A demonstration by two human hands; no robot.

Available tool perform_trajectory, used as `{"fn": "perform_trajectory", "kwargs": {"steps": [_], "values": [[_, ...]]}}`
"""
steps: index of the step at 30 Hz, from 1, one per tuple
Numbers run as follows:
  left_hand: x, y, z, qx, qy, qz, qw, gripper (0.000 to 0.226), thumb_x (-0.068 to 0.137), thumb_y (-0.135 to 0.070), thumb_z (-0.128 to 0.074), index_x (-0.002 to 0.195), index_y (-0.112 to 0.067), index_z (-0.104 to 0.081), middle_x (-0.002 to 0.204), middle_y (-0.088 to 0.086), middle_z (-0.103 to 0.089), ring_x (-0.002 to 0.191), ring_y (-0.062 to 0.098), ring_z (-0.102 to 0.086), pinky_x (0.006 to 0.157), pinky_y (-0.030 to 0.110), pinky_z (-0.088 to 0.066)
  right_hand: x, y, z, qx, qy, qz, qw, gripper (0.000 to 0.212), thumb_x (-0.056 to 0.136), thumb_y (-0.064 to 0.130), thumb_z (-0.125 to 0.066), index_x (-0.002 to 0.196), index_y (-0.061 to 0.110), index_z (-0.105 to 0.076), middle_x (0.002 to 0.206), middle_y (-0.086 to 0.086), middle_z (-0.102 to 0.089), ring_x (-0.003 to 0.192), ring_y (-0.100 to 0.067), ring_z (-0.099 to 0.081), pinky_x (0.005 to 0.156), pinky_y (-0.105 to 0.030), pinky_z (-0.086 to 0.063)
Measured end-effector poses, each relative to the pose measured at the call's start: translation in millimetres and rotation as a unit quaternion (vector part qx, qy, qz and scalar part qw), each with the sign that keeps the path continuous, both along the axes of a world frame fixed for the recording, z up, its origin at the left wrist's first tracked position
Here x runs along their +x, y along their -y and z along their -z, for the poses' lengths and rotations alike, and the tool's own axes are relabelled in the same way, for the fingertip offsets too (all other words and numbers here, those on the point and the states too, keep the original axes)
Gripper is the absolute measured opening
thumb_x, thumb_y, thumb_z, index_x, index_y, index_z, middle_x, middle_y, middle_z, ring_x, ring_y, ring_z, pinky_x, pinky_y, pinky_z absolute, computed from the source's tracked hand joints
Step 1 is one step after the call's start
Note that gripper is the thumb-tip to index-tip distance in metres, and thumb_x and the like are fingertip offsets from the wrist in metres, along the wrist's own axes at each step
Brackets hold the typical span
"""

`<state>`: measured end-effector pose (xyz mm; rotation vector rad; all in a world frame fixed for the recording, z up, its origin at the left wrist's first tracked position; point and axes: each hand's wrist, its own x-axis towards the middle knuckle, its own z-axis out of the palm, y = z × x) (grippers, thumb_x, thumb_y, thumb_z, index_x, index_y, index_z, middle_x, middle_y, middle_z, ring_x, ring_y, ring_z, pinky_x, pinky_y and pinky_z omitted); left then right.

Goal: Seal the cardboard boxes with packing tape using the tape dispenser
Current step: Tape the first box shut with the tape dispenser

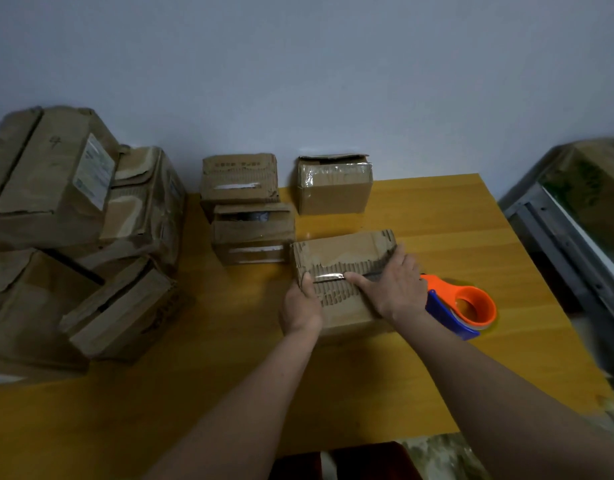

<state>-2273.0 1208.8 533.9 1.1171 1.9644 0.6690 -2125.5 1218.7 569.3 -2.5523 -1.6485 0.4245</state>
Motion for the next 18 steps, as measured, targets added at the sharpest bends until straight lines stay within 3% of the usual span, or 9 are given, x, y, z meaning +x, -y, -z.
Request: {"fn": "perform_trajectory", "kwargs": {"steps": [4, 7, 9, 11, 13, 15, 18], "values": [[0, 0, 4, 0.005, 0.001, -0.018, 1.0, 0.058, 0.102, -0.048, -0.016, 0.107, -0.016, -0.064, 0.085, 0.0, -0.059, 0.081, 0.021, -0.056, 0.07, 0.031, -0.041, 24, -6, 1, 0.026, -0.142, -0.006, 0.989, 0.089, 0.076, 0.06, -0.066, 0.139, 0.008, -0.034, 0.13, -0.015, -0.043, 0.125, -0.033, -0.04, 0.104, -0.043, -0.036], [-1, 2, 4, -0.01, 0.014, -0.027, 0.999, 0.064, 0.101, -0.051, -0.012, 0.105, -0.016, -0.065, 0.085, 0.002, -0.062, 0.082, 0.023, -0.06, 0.068, 0.031, -0.042, 37, -3, 1, 0.041, -0.223, -0.016, 0.974, 0.052, 0.087, 0.037, -0.064, 0.13, 0.011, -0.05, 0.111, -0.012, -0.044, 0.111, -0.035, -0.049, 0.095, -0.037, -0.04], [-3, -1, 2, -0.023, 0.017, -0.022, 0.999, 0.066, 0.1, -0.055, -0.012, 0.095, -0.015, -0.065, 0.081, 0.001, -0.061, 0.075, 0.02, -0.058, 0.064, 0.031, -0.043, 42, -4, -2, 0.04, -0.243, -0.012, 0.969, 0.039, 0.093, 0.031, -0.059, 0.126, 0.01, -0.055, 0.108, -0.013, -0.044, 0.105, -0.036, -0.052, 0.086, -0.034, -0.04], [-4, -7, -3, -0.044, 0.002, -0.007, 0.999, 0.067, 0.095, -0.064, -0.017, 0.079, -0.016, -0.061, 0.072, 0.0, -0.057, 0.063, 0.016, -0.053, 0.056, 0.028, -0.039, 37, -9, -6, 0.017, -0.227, 0.004, 0.974, 0.044, 0.093, 0.04, -0.055, 0.118, 0.004, -0.058, 0.117, -0.019, -0.048, 0.106, -0.038, -0.051, 0.086, -0.037, -0.04], [-4, -12, -6, -0.06, -0.031, 0.017, 0.998, 0.066, 0.09, -0.071, -0.028, 0.076, -0.015, -0.059, 0.072, 0.001, -0.06, 0.061, 0.017, -0.056, 0.052, 0.026, -0.038, 24, -14, -9, -0.016, -0.185, 0.05, 0.981, 0.077, 0.079, 0.067, -0.057, 0.117, 0.0, -0.055, 0.124, -0.019, -0.046, 0.114, -0.038, -0.048, 0.091, -0.042, -0.042], [-4, -12, -5, -0.056, -0.064, 0.022, 0.996, 0.06, 0.091, -0.067, -0.032, 0.077, -0.016, -0.06, 0.074, 0.0, -0.062, 0.061, 0.015, -0.057, 0.052, 0.026, -0.04, 10, -12, -10, -0.026, -0.136, 0.085, 0.987, 0.102, 0.061, 0.08, -0.062, 0.127, 0.003, -0.046, 0.129, -0.016, -0.044, 0.122, -0.035, -0.044, 0.094, -0.046, -0.043], [-5, -10, -2, -0.038, -0.075, 0.008, 0.996, 0.058, 0.097, -0.059, -0.026, 0.073, -0.019, -0.059, 0.07, -0.001, -0.06, 0.06, 0.013, -0.055, 0.051, 0.026, -0.037, 14, -11, -7, -0.005, -0.155, 0.085, 0.984, 0.093, 0.062, 0.074, -0.067, 0.123, 0.007, -0.046, 0.125, -0.014, -0.048, 0.118, -0.034, -0.047, 0.089, -0.046, -0.045]]}}
